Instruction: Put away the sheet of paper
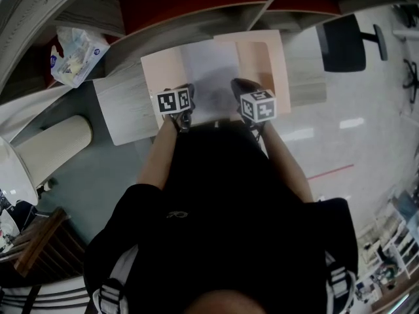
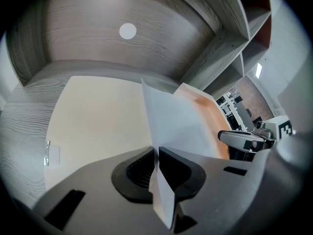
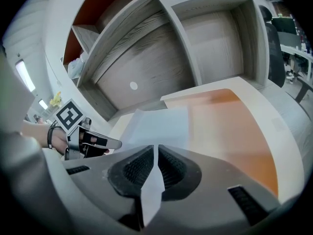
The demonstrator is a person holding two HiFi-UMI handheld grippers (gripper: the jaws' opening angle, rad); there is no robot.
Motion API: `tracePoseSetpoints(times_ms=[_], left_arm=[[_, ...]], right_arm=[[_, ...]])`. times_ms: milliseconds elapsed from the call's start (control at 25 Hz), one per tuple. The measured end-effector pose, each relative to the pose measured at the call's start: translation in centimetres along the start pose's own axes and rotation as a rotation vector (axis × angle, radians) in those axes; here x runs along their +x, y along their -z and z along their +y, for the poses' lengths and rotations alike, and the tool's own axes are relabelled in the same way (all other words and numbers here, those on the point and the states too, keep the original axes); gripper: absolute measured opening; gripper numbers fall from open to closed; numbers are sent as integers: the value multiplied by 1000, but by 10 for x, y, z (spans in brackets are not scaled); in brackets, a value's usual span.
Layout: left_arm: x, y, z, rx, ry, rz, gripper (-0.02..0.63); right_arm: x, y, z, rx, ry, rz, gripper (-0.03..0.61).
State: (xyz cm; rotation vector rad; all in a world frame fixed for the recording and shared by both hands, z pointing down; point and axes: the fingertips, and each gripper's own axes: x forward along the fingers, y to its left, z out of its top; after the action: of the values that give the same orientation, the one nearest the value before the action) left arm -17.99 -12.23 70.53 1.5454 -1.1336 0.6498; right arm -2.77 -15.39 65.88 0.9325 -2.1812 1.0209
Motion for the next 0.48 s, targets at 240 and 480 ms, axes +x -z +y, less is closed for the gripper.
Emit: tracePoseSetpoints(times_ms=[240, 480], left_arm=[[3, 0, -8, 15, 14, 1, 69], [5, 1, -16, 24, 27, 2, 69]], right_arm=[[-7, -1, 1, -3, 5, -16, 31], [-18, -2, 1, -5, 25, -49, 21]])
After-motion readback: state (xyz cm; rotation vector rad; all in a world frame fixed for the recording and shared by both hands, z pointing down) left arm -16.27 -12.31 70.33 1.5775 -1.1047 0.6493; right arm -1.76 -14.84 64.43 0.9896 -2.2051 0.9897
